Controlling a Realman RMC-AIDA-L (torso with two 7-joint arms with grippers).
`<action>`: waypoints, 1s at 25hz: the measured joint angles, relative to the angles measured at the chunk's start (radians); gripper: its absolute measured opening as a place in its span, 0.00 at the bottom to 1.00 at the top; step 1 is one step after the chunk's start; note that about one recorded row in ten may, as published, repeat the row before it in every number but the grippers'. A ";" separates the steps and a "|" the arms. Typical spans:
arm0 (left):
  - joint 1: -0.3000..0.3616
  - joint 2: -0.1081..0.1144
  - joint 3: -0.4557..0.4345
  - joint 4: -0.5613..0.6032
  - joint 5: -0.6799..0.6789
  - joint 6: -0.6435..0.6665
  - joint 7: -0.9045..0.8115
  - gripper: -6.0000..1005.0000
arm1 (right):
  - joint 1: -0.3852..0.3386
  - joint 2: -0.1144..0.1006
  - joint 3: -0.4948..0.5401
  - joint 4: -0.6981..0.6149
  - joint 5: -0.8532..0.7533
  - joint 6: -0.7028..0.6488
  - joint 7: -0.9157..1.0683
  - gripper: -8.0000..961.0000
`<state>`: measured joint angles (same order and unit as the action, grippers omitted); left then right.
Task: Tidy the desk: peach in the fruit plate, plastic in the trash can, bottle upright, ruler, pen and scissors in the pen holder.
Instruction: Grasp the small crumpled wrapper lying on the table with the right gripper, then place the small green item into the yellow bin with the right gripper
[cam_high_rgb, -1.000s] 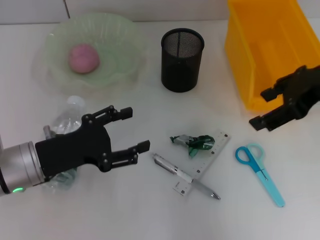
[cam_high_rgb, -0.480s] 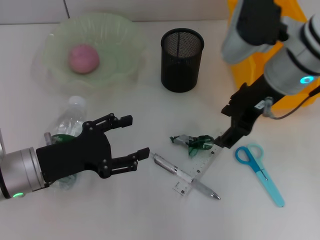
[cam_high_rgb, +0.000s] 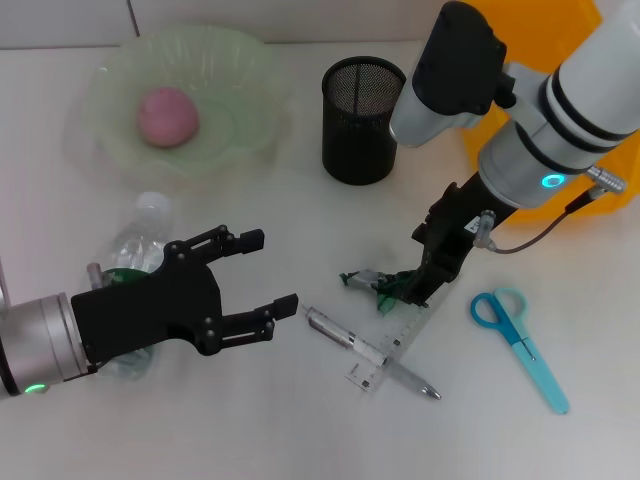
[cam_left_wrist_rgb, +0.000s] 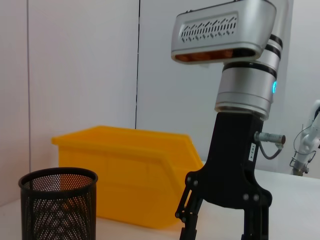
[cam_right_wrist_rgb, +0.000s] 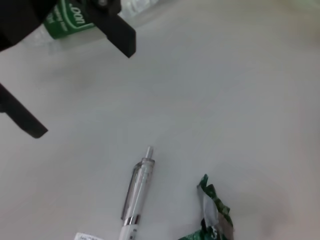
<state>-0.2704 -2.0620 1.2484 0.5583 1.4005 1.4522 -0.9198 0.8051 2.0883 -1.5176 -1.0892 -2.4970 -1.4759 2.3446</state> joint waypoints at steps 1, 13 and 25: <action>0.000 0.000 0.000 0.000 0.000 0.000 0.000 0.83 | 0.003 0.000 -0.006 0.012 0.003 0.010 0.002 0.86; 0.003 -0.001 0.000 0.000 0.000 -0.010 -0.001 0.83 | 0.078 0.002 -0.075 0.187 0.054 0.119 0.024 0.81; 0.004 -0.001 0.000 0.000 0.000 -0.024 -0.001 0.83 | 0.097 0.003 -0.077 0.242 0.054 0.160 0.027 0.40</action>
<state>-0.2667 -2.0632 1.2486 0.5584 1.4004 1.4284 -0.9204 0.9020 2.0909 -1.5945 -0.8468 -2.4435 -1.3164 2.3719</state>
